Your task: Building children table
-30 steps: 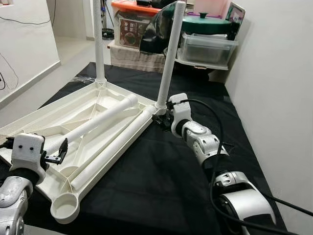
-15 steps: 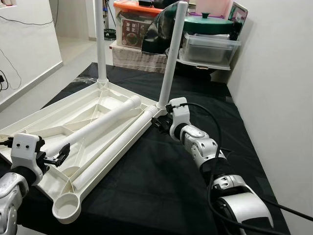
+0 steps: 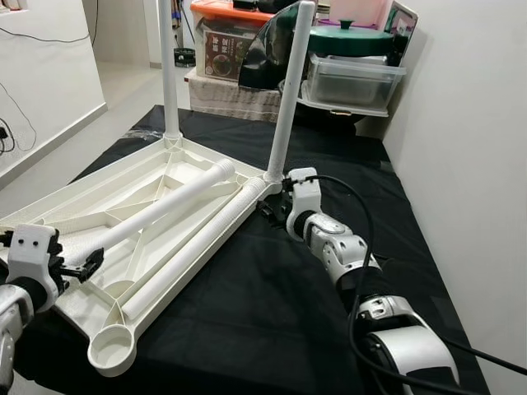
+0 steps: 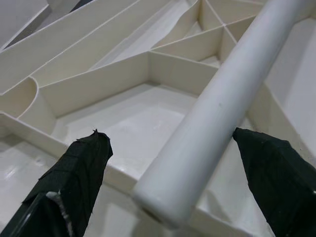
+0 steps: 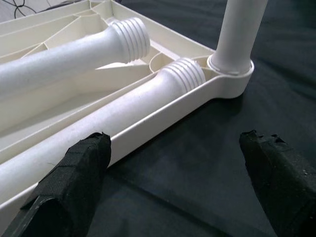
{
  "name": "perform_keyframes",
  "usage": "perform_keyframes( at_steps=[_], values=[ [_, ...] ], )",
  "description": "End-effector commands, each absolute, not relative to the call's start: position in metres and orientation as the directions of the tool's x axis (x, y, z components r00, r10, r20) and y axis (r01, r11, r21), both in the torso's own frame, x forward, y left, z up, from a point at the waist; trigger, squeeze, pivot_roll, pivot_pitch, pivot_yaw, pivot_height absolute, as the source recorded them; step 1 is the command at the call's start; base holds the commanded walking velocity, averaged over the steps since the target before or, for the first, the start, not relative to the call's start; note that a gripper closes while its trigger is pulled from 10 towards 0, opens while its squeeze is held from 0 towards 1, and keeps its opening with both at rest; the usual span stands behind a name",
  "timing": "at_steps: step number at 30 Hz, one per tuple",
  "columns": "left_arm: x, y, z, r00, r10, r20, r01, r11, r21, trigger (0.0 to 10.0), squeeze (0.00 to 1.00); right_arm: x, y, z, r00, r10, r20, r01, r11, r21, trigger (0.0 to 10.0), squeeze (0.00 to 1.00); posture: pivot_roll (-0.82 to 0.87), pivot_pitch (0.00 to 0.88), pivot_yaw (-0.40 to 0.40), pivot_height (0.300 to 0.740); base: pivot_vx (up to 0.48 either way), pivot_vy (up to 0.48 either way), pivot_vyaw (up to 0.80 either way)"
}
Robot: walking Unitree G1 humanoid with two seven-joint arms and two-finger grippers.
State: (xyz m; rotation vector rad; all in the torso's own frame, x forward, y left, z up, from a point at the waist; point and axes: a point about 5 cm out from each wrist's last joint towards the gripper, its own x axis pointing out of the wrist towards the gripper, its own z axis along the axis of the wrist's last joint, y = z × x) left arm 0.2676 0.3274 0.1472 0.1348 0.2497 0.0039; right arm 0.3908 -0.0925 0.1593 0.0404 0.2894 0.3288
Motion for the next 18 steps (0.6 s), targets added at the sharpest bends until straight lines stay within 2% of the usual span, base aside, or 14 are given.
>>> perform_keyframes(
  at_steps=[1,4,5,6,18],
  values=[
    [0.269,0.328,0.144,0.960,0.012,-0.280,0.028,0.990,0.140,10.0,0.00,0.389,-0.094,0.151,0.897,0.317,-0.309,-0.301,0.948,0.100,10.0,0.00,0.09,0.000,-0.088,0.740,0.000,0.000,0.00],
    [0.272,0.331,0.145,0.955,0.006,-0.296,0.038,0.989,0.141,10.0,0.00,0.388,-0.096,0.148,0.895,0.307,-0.322,-0.290,0.952,0.102,10.0,0.00,0.09,0.000,-0.086,0.740,0.000,0.000,0.00],
    [0.274,0.332,0.145,0.952,0.000,-0.306,0.045,0.989,0.140,6.4,0.00,0.387,-0.097,0.146,0.894,0.302,-0.331,-0.283,0.953,0.105,10.0,0.00,0.09,0.000,-0.086,0.740,0.000,0.000,0.00],
    [0.276,0.333,0.145,0.948,-0.004,-0.319,0.053,0.988,0.144,0.0,0.00,0.387,-0.098,0.144,0.893,0.296,-0.338,-0.276,0.955,0.108,10.0,0.00,0.09,0.000,-0.086,0.740,0.000,0.000,0.00],
    [0.283,0.332,0.141,0.927,-0.020,-0.375,0.086,0.983,0.160,0.0,0.00,0.386,-0.101,0.141,0.890,0.276,-0.364,-0.252,0.961,0.114,10.0,0.00,0.08,0.000,-0.083,0.740,0.000,0.000,0.00]
  ],
)
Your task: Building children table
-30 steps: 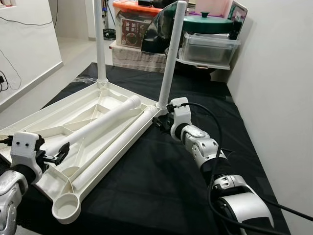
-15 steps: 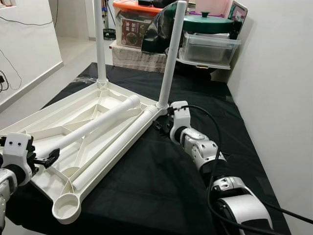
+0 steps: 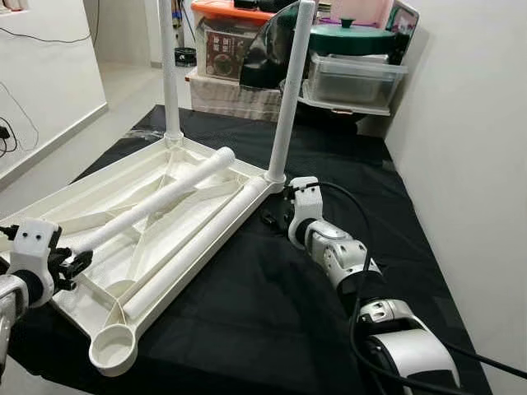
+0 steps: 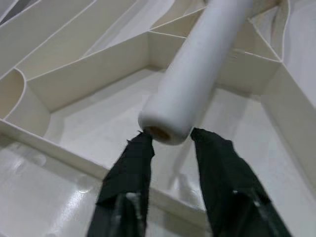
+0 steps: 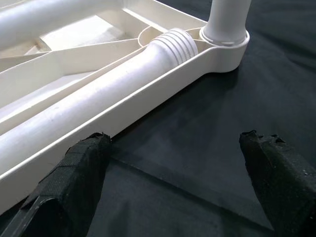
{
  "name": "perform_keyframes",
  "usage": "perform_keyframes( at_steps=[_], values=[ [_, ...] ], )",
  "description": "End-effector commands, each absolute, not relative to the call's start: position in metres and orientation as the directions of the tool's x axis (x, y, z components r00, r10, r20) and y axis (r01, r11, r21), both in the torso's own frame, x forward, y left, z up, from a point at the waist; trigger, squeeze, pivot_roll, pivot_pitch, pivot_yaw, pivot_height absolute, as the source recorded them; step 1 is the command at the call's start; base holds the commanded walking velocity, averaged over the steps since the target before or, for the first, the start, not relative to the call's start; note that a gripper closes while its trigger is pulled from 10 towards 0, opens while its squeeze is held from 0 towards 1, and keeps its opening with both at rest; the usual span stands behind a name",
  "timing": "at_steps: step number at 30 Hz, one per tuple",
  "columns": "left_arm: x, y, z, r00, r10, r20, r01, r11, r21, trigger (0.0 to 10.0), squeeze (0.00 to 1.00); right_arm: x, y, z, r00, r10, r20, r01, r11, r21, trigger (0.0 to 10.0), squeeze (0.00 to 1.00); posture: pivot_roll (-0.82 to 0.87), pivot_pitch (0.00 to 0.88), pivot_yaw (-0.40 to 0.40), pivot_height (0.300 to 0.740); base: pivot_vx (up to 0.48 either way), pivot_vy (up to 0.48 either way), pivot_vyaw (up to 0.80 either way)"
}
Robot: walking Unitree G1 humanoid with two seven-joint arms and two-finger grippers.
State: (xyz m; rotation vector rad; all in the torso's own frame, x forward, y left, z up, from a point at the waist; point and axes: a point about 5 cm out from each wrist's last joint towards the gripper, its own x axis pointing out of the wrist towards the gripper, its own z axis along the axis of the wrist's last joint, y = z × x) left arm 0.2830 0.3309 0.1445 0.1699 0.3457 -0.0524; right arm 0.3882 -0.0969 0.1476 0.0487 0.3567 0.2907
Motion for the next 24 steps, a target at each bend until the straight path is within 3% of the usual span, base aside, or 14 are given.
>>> perform_keyframes(
  at_steps=[1,14,16,17,18,19,20,24],
  values=[
    [0.283,0.333,0.140,0.925,-0.020,-0.380,0.085,0.984,0.156,0.0,0.00,0.386,-0.101,0.140,0.888,0.276,-0.367,-0.251,0.961,0.116,10.0,0.00,0.08,0.000,-0.084,0.740,0.000,0.000,0.00],
    [0.284,0.331,0.136,0.915,-0.030,-0.403,0.102,0.982,0.158,0.4,0.00,0.384,-0.101,0.136,0.878,0.271,-0.394,-0.241,0.962,0.125,10.0,0.00,0.08,0.000,-0.087,0.740,0.000,0.000,0.00],
    [0.286,0.330,0.140,0.918,-0.033,-0.395,0.120,0.973,0.196,4.6,0.00,0.385,-0.102,0.136,0.878,0.266,-0.397,-0.236,0.964,0.125,10.0,0.00,0.08,0.000,-0.087,0.740,0.000,0.000,0.00],
    [0.286,0.330,0.140,0.918,-0.033,-0.395,0.120,0.973,0.196,4.6,0.00,0.385,-0.102,0.136,0.878,0.266,-0.397,-0.236,0.964,0.125,10.0,0.00,0.08,0.000,-0.087,0.740,0.000,0.000,0.00],
    [0.286,0.328,0.142,0.921,-0.036,-0.388,0.135,0.963,0.233,10.0,0.00,0.385,-0.102,0.136,0.878,0.264,-0.399,-0.233,0.964,0.125,10.0,0.00,0.08,0.000,-0.085,0.740,0.000,0.000,0.00],
    [0.287,0.326,0.143,0.923,-0.038,-0.384,0.146,0.955,0.257,10.0,0.00,0.384,-0.101,0.135,0.878,0.263,-0.400,-0.232,0.965,0.125,10.0,0.00,0.08,0.000,-0.085,0.740,0.000,0.000,0.00],
    [0.287,0.318,0.149,0.932,-0.070,-0.356,0.192,0.928,0.320,10.0,1.00,0.384,-0.102,0.135,0.880,0.254,-0.401,-0.222,0.967,0.126,10.0,0.39,0.08,0.000,-0.086,0.740,0.000,0.000,0.00],
    [0.286,0.309,0.155,0.939,-0.115,-0.325,0.243,0.890,0.387,10.0,1.00,0.384,-0.102,0.135,0.882,0.243,-0.403,-0.209,0.970,0.127,10.0,0.39,0.08,0.000,-0.086,0.740,0.000,0.000,0.00]
  ],
)
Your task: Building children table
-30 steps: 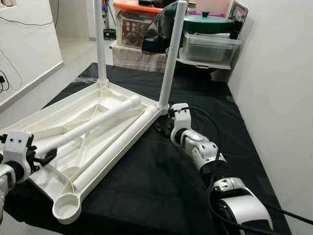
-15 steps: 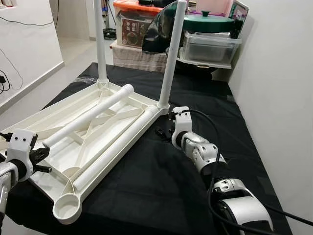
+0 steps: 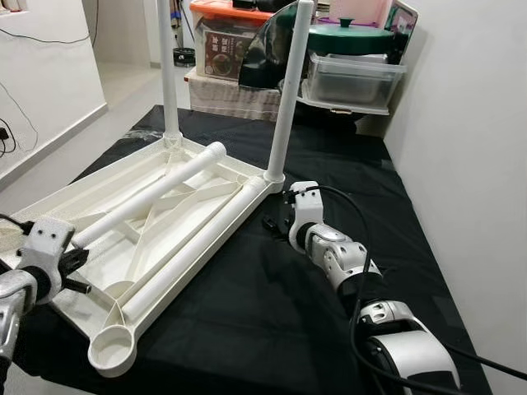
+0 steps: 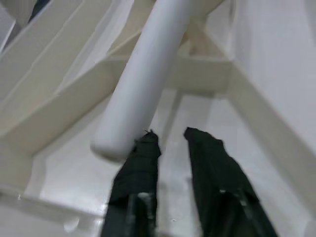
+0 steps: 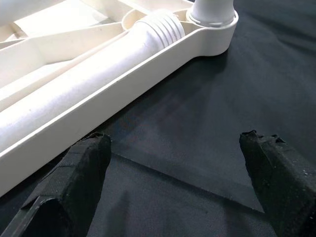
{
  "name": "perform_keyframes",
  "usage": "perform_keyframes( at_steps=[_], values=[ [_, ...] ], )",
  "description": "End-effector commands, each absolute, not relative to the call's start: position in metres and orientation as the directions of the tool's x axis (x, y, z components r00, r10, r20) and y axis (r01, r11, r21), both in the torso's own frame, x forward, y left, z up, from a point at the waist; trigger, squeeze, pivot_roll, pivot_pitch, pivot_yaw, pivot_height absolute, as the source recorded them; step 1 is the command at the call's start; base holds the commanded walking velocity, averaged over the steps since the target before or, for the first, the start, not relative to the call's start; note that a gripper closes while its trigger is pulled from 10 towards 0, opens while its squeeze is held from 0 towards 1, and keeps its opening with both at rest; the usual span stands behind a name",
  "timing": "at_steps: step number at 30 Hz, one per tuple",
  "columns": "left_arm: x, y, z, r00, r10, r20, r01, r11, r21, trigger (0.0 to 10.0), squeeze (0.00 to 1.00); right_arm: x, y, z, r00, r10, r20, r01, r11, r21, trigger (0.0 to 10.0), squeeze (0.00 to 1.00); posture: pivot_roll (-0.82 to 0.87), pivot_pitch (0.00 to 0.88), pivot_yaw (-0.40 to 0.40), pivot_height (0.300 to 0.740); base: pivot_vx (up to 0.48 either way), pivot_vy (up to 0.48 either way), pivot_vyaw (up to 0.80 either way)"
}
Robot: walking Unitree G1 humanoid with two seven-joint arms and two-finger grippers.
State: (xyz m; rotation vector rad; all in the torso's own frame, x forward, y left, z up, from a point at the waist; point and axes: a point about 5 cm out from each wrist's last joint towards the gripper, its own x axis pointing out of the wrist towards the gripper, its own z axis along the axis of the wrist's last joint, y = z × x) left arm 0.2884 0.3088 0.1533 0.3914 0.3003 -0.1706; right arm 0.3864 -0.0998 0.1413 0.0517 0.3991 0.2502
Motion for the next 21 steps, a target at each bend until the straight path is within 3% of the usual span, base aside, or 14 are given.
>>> perform_keyframes(
  at_steps=[1,7,12,14,20,21],
  values=[
    [0.287,0.299,0.162,0.947,-0.152,-0.284,0.260,0.882,0.394,10.0,1.00,0.384,-0.102,0.136,0.886,0.243,-0.395,-0.207,0.969,0.132,10.0,1.00,0.08,0.000,-0.085,0.740,0.000,0.000,0.00],
    [0.289,0.285,0.184,0.970,-0.187,-0.154,0.236,0.874,0.424,10.0,1.00,0.386,-0.101,0.140,0.902,0.244,-0.355,-0.206,0.968,0.143,10.0,1.00,0.08,0.000,-0.086,0.740,0.000,0.000,0.00],
    [0.285,0.255,0.233,0.957,-0.264,0.124,0.175,0.860,0.479,10.0,1.00,0.387,-0.103,0.149,0.944,0.200,-0.262,-0.175,0.978,0.116,10.0,1.00,0.09,0.000,-0.090,0.740,0.000,0.000,0.00],
    [0.280,0.248,0.251,0.943,-0.232,0.239,0.094,0.874,0.477,10.0,1.00,0.385,-0.098,0.152,0.958,0.197,-0.210,-0.178,0.978,0.106,10.0,1.00,0.10,0.000,-0.095,0.740,0.000,0.000,0.00],
    [0.275,0.252,0.249,0.948,-0.156,0.278,0.019,0.898,0.440,10.0,1.00,0.383,-0.094,0.156,0.966,0.196,-0.166,-0.181,0.978,0.102,10.0,1.00,0.10,0.000,-0.095,0.740,0.000,0.000,0.00],
    [0.273,0.257,0.241,0.963,-0.097,0.252,-0.017,0.910,0.415,10.0,1.00,0.383,-0.096,0.158,0.973,0.177,-0.150,-0.165,0.982,0.094,10.0,1.00,0.10,0.000,-0.091,0.740,0.000,0.000,0.00]
  ],
)
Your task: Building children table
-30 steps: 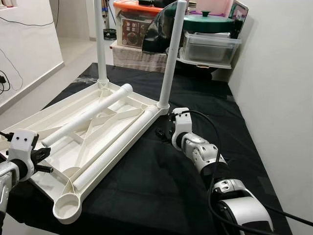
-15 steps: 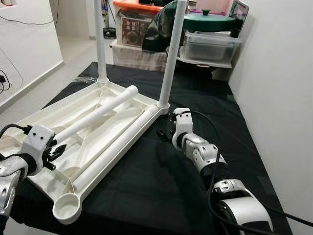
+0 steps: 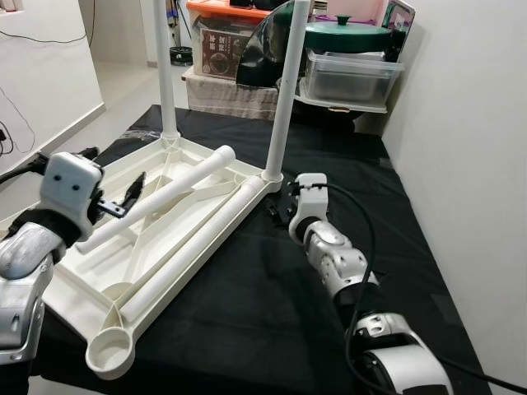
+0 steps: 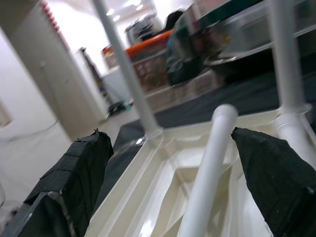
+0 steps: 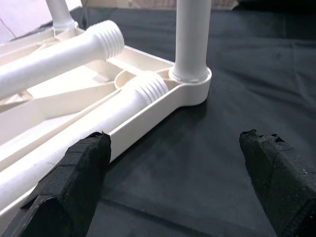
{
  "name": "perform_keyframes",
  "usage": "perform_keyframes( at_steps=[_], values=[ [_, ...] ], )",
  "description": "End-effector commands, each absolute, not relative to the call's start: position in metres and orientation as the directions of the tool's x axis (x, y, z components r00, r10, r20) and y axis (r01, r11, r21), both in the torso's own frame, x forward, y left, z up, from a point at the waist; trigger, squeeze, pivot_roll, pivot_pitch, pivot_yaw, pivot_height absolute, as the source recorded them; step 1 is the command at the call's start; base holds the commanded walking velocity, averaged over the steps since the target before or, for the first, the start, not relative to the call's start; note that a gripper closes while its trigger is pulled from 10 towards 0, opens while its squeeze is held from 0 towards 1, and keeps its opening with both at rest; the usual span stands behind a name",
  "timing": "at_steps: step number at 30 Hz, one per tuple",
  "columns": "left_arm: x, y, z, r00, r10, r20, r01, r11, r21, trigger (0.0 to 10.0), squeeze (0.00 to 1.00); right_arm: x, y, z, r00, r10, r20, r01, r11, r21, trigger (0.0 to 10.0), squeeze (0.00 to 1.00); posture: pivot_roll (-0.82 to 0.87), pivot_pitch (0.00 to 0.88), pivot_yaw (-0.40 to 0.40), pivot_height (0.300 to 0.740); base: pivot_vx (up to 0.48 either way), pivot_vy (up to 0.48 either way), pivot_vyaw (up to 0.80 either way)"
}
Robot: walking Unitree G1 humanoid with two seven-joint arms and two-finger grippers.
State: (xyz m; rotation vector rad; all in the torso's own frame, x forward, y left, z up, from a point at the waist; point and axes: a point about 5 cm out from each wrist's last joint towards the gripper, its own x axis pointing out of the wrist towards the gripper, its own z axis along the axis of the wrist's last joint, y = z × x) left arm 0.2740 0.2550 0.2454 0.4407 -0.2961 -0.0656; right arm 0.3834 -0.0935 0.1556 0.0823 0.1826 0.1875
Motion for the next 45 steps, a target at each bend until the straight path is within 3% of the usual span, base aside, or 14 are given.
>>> perform_keyframes(
  at_steps=[1,3,4,5,19,22,31,32,36,42,45],
  values=[
    [0.271,0.262,0.233,0.974,-0.035,0.225,-0.061,0.912,0.406,10.0,0.22,0.383,-0.098,0.159,0.978,0.156,-0.137,-0.145,0.986,0.087,10.0,1.00,0.10,0.000,-0.093,0.740,0.000,0.000,0.00],
    [0.271,0.262,0.233,0.974,-0.035,0.225,-0.061,0.912,0.406,10.0,0.22,0.383,-0.098,0.159,0.978,0.156,-0.137,-0.145,0.986,0.087,10.0,1.00,0.10,0.000,-0.093,0.740,0.000,0.000,0.00],
    [0.268,0.266,0.226,0.979,0.024,0.200,-0.105,0.907,0.408,10.0,0.00,0.384,-0.101,0.161,0.984,0.135,-0.117,-0.126,0.989,0.083,10.0,0.26,0.10,0.000,-0.095,0.740,0.000,0.000,0.00],
    [0.265,0.268,0.220,0.983,0.056,0.176,-0.119,0.920,0.372,10.0,0.00,0.383,-0.102,0.163,0.987,0.124,-0.099,-0.115,0.989,0.088,10.0,0.00,0.10,0.000,-0.100,0.740,0.000,0.000,0.00],
    [0.258,0.259,0.223,0.977,0.065,0.204,-0.130,0.937,0.324,10.0,0.00,0.368,-0.086,0.168,0.978,0.206,0.038,-0.208,0.974,0.093,10.0,0.00,0.11,0.000,-0.108,0.740,0.000,0.440,-0.71],
    [0.256,0.257,0.223,0.978,0.053,0.200,-0.120,0.933,0.340,10.0,0.00,0.354,-0.094,0.165,0.972,0.222,0.082,-0.221,0.975,-0.023,10.0,0.00,0.09,0.000,-0.099,0.740,0.000,0.472,0.00],
    [0.251,0.255,0.224,0.973,0.068,0.222,-0.143,0.928,0.345,10.0,0.00,0.324,-0.125,0.163,0.972,0.170,0.161,-0.142,0.975,-0.173,10.0,0.00,0.07,0.000,-0.103,0.740,0.000,0.157,0.00],
    [0.250,0.254,0.222,0.976,0.057,0.212,-0.122,0.943,0.309,10.0,0.00,0.314,-0.136,0.162,0.974,0.127,0.190,-0.085,0.972,-0.217,10.0,0.00,0.06,0.000,-0.103,0.740,0.000,0.000,0.00],
    [0.250,0.249,0.216,0.987,-0.029,0.157,-0.005,0.977,0.215,10.0,0.00,0.304,-0.140,0.151,0.982,0.111,0.150,-0.076,0.972,-0.224,10.0,0.00,0.05,0.000,-0.091,0.740,0.000,0.000,0.00],
    [0.253,0.251,0.209,0.987,-0.100,0.122,0.086,0.989,0.120,10.0,0.00,0.310,-0.137,0.155,0.986,0.087,0.140,-0.057,0.977,-0.204,10.0,0.00,0.05,0.000,-0.089,0.740,0.000,0.000,0.00],
    [0.256,0.248,0.200,0.971,-0.228,0.075,0.220,0.970,0.101,10.0,0.00,0.313,-0.133,0.159,0.988,0.072,0.135,-0.042,0.977,-0.211,10.0,0.00,0.05,0.000,-0.090,0.740,0.000,0.000,0.00]
  ],
)
